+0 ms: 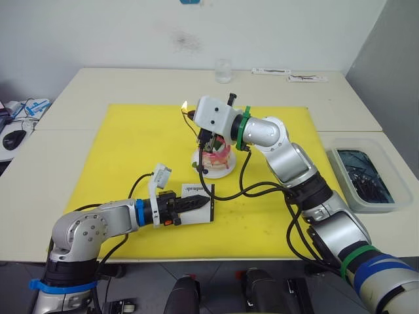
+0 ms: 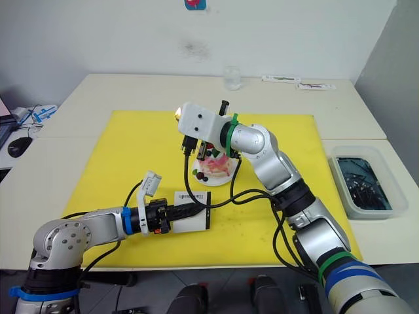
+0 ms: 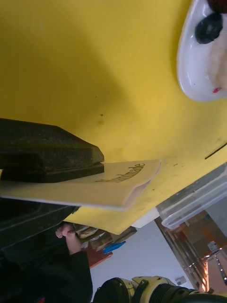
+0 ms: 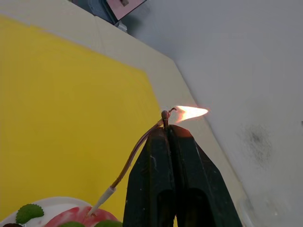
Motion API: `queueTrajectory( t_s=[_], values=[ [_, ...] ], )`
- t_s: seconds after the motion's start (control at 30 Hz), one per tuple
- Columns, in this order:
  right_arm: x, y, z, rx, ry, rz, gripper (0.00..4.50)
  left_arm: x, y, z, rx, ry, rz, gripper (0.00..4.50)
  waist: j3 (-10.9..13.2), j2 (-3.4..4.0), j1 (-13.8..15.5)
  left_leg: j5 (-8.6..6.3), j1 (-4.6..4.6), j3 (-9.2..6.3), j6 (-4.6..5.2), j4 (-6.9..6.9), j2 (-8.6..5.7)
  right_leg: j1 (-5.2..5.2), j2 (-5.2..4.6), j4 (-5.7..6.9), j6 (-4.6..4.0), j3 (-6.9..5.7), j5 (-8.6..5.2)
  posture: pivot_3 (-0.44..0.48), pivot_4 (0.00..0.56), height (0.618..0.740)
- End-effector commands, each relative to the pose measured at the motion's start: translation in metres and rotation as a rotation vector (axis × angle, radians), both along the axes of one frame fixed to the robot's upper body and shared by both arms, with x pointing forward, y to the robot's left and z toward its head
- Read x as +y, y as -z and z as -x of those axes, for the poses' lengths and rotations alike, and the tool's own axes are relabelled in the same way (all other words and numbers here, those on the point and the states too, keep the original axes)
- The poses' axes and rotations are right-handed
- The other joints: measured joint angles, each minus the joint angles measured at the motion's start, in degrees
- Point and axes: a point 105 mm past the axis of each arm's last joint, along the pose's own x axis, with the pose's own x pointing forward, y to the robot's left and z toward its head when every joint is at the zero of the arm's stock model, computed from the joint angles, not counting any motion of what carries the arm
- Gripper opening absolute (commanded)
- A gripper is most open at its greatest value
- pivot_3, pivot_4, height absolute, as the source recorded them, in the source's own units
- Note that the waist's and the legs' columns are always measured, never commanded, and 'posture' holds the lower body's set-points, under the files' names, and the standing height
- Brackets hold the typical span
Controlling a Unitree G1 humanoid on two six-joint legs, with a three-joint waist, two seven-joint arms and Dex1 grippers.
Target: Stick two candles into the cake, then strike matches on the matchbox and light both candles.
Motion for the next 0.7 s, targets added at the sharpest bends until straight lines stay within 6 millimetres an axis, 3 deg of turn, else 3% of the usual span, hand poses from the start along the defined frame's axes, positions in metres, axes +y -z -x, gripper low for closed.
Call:
queueTrajectory(
  t_s=[0.03,0.23,0.4,0.57,0.7],
  values=[
    [-0.005,-0.024,0.018,-0.047,-0.05,-0.05,0.02,-0.001,-0.008,-0.003,-0.035,0.001,0.022,0.0,0.0,0.0,0.0,0.0,0.0,0.0,0.0,-0.01,0.0,-0.01,0.0,0.0,0.0,0.0,0.0,0.0,0.15,0.74],
    [-0.023,-0.026,0.055,-0.002,-0.141,-0.064,0.02,-0.002,-0.007,-0.005,-0.028,0.003,0.026,0.0,0.0,0.0,0.2,0.0,-0.04,-0.05,0.0,-0.04,0.0,0.0,-0.01,-0.05,0.0,-0.04,-0.01,0.0,0.15,0.74],
    [-0.055,-0.022,0.073,0.046,-0.12,-0.072,0.02,-0.003,-0.005,-0.004,-0.017,0.019,0.026,0.0,0.0,0.0,0.2,0.0,-0.02,-0.11,0.0,-0.04,0.0,0.02,0.0,-0.03,-0.02,-0.09,-0.02,0.0,0.15,0.74],
    [-0.128,-0.001,0.077,0.128,0.155,-0.115,0.02,-0.007,-0.003,-0.001,-0.007,0.045,0.032,0.0,0.0,0.0,0.8,0.0,-0.04,-0.07,0.0,-0.03,-0.02,0.04,-0.02,-0.13,-0.21,-0.07,-0.14,0.0,0.15,0.74],
    [-0.187,0.004,0.077,0.167,0.414,-0.203,0.02,-0.012,-0.001,0.002,0.001,0.066,0.041,0.0,0.0,0.0,0.8,0.0,-0.05,0.03,0.0,-0.04,-0.03,-0.01,-0.03,-0.14,-0.22,0.01,-0.15,0.0,0.15,0.74]
  ],
)
